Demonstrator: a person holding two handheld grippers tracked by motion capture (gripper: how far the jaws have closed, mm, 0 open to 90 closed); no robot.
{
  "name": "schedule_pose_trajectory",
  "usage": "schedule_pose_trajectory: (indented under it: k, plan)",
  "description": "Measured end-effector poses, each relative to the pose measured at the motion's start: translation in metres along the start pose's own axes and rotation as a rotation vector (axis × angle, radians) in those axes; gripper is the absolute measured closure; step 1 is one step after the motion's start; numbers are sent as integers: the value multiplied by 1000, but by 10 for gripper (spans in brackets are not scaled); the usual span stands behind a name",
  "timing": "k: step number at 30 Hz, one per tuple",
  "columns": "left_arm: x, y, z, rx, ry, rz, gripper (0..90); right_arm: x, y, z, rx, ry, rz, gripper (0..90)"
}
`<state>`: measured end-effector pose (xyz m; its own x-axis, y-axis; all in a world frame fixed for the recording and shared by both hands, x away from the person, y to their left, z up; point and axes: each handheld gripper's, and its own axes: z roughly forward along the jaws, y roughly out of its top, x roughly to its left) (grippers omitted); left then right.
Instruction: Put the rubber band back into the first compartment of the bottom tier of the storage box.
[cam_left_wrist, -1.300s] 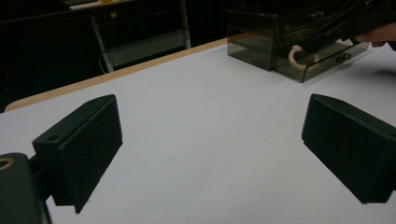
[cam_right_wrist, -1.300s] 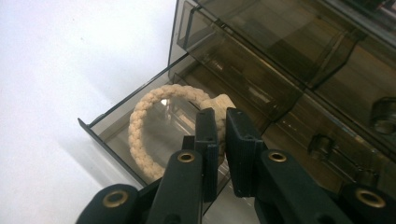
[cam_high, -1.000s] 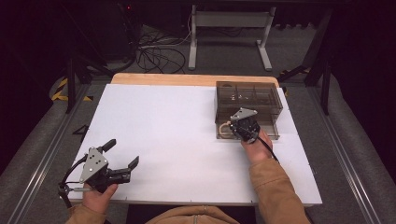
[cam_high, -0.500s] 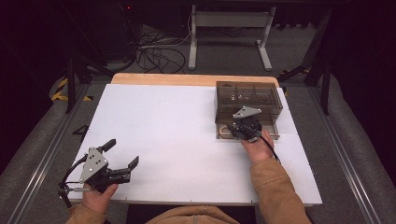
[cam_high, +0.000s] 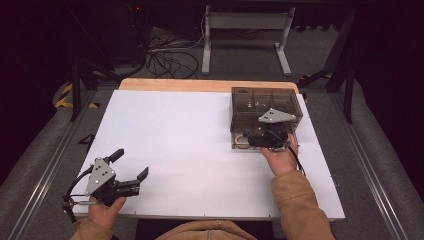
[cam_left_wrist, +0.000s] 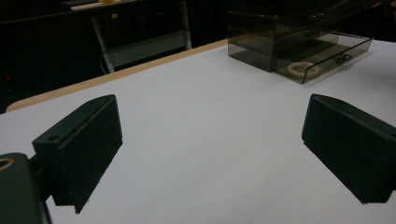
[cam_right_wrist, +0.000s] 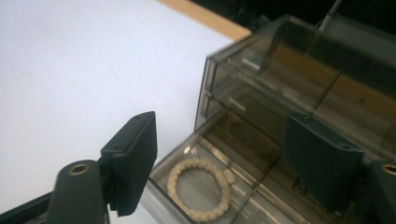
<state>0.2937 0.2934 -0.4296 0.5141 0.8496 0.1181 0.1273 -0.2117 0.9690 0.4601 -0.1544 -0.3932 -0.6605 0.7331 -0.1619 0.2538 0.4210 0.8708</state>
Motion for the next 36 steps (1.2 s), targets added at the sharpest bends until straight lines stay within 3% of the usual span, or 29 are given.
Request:
schedule_pose_trajectory:
  k: [4,25,36]
  plan:
    - [0,0,0,1,-2,0,55,1,4,-8,-37,3,3,254]
    - [0,0,0,2,-2,-1,55,4,13,-23,-80,-3,-22,214]
    - [0,0,-1,-2,0,-3,55,10,15,-48,-163,93,1,49]
